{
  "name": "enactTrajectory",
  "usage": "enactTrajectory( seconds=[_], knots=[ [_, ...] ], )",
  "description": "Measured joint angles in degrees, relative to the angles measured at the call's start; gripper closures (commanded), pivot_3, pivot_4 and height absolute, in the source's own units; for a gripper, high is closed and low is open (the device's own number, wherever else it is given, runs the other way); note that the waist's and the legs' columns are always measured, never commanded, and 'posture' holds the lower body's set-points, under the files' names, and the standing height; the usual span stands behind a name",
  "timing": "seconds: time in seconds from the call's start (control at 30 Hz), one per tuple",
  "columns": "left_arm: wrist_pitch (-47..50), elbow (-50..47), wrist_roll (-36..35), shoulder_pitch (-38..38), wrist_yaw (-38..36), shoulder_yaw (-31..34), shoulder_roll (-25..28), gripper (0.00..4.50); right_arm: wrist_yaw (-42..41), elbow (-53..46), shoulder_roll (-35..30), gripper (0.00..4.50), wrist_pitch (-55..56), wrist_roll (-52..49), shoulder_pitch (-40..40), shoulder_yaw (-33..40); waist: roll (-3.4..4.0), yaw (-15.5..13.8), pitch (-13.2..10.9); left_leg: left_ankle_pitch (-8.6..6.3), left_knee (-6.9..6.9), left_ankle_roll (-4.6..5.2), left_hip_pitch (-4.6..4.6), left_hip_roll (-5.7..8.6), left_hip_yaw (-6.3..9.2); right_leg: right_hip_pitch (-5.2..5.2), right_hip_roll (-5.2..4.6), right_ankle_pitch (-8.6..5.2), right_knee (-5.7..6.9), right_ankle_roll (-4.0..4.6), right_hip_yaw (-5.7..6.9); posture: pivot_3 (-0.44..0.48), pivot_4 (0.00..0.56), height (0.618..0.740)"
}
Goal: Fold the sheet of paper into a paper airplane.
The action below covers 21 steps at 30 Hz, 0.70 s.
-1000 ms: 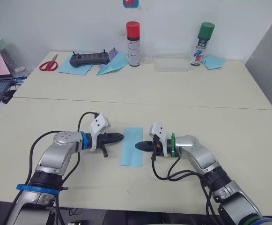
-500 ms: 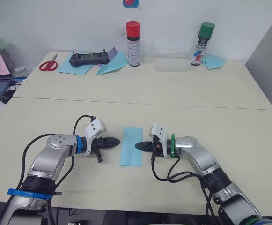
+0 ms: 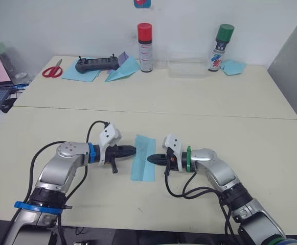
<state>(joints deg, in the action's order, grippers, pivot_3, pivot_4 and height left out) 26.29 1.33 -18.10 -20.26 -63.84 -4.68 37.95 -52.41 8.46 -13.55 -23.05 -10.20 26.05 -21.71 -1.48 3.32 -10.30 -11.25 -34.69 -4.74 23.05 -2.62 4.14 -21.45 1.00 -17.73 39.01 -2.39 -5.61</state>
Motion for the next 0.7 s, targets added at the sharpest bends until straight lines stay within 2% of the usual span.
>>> enactTrajectory(
  seconds=[0.17,0.27,0.43,0.5,0.7],
  knots=[
    [0.8,-0.9,-0.1,-0.6,0.0,-0.1,-1.0,4.5,0.7,-0.6,0.3,4.49,-1.5,-0.1,0.0,0.3,0.0,0.0,0.0,0.0,0.0,0.0,0.0,0.0,0.0,0.0,0.0,0.0,0.0,0.0,0.0,0.0,0.15,0.74],
    [0.7,-0.9,0.1,-1.4,0.0,-1.7,-2.4,4.5,1.4,-2.1,0.9,3.96,-5.0,-0.8,0.0,0.9,0.0,0.0,0.0,0.0,0.0,0.0,0.01,0.0,0.0,-0.01,0.0,0.0,0.01,0.0,0.0,0.0,0.15,0.74],
    [0.2,-0.7,0.3,-2.5,0.0,-2.5,-3.2,4.5,1.7,-7.3,-2.0,2.15,-10.2,-2.5,-0.2,2.3,0.02,0.0,-0.1,0.01,-0.08,0.0,0.65,0.02,0.04,-0.57,0.0,0.04,0.03,-0.05,0.04,0.0,0.15,0.74],
    [-0.4,-0.3,0.5,-2.9,0.0,-2.7,-3.4,4.5,1.6,-10.0,-3.6,2.15,-14.0,-4.4,-0.3,3.6,0.03,-0.1,-0.1,0.01,-0.13,0.0,0.94,0.03,0.08,-0.81,0.0,0.06,0.05,-0.07,0.07,0.0,0.15,0.74],
    [-0.7,1.2,0.7,-4.7,-0.1,-3.9,-4.4,4.5,2.2,-15.8,-4.0,2.15,-27.1,-11.9,0.1,8.3,0.03,-0.1,-0.1,0.0,-0.1,0.0,0.95,0.03,0.14,-0.81,0.01,0.06,0.05,-0.06,0.14,0.0,0.15,0.74]
  ],
)
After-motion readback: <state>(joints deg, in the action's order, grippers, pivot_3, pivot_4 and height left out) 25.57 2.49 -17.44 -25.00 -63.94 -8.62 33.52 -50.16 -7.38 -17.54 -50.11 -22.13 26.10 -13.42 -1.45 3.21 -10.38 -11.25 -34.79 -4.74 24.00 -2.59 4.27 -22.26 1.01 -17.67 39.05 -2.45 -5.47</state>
